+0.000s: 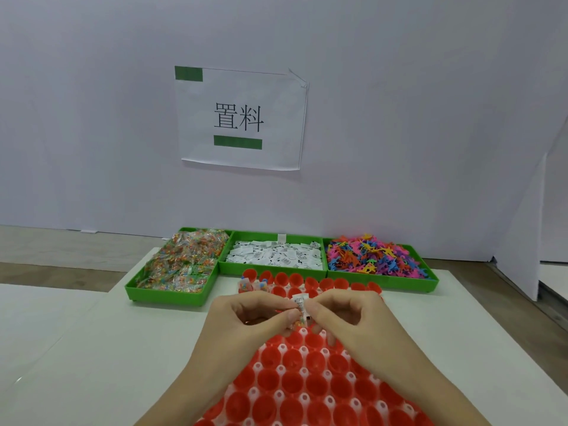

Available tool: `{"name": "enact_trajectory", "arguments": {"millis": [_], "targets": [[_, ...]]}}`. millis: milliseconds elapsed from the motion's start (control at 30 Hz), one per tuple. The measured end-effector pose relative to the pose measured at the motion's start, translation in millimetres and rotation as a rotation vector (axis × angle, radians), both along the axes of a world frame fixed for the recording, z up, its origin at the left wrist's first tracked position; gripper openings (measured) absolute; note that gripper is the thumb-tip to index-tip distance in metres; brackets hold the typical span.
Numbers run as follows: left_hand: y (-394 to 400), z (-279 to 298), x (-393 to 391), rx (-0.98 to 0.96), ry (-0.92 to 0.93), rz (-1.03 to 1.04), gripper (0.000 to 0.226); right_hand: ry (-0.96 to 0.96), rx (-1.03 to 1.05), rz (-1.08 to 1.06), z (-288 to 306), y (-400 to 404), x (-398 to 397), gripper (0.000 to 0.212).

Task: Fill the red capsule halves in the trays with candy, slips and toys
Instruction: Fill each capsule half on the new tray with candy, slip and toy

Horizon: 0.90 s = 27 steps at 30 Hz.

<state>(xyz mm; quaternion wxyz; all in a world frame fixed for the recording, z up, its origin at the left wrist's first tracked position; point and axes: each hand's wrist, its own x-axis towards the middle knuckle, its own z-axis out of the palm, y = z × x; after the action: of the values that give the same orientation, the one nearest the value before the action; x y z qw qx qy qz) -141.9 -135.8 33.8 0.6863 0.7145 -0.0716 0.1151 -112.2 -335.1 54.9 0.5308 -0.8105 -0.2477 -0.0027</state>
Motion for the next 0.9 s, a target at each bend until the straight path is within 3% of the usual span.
{"name": "enact_trajectory", "arguments": {"millis": [200,367,567,700,900], "targets": [[5.4,-0.3,2.9,-0.038,0.001,0.053,0.01,-0.082,-0.186,-0.003,16.4,8.8,25.8,0.024],[14.9,-0.3,7.0,-0.124,0.009,0.09,0.013,-0.185,-0.219,-0.19,22.0,19.2,90.3,0.02],[19.7,-4.2,10.0,-0.173,0.018,0.117,0.027,-0.152,-0.415,-0.305,-3.5,27.1,165.7,0.023],[20.0,-6.1,12.5,-0.163,0.036,0.096,0.018,-0.237,-0.537,-0.336,-22.4,35.6,176.9,0.019],[21.3,-8.7,13.3,-0.105,0.022,0.059,0.011,-0.345,-0.562,-0.392,-31.9,23.7,176.2,0.042]]}}
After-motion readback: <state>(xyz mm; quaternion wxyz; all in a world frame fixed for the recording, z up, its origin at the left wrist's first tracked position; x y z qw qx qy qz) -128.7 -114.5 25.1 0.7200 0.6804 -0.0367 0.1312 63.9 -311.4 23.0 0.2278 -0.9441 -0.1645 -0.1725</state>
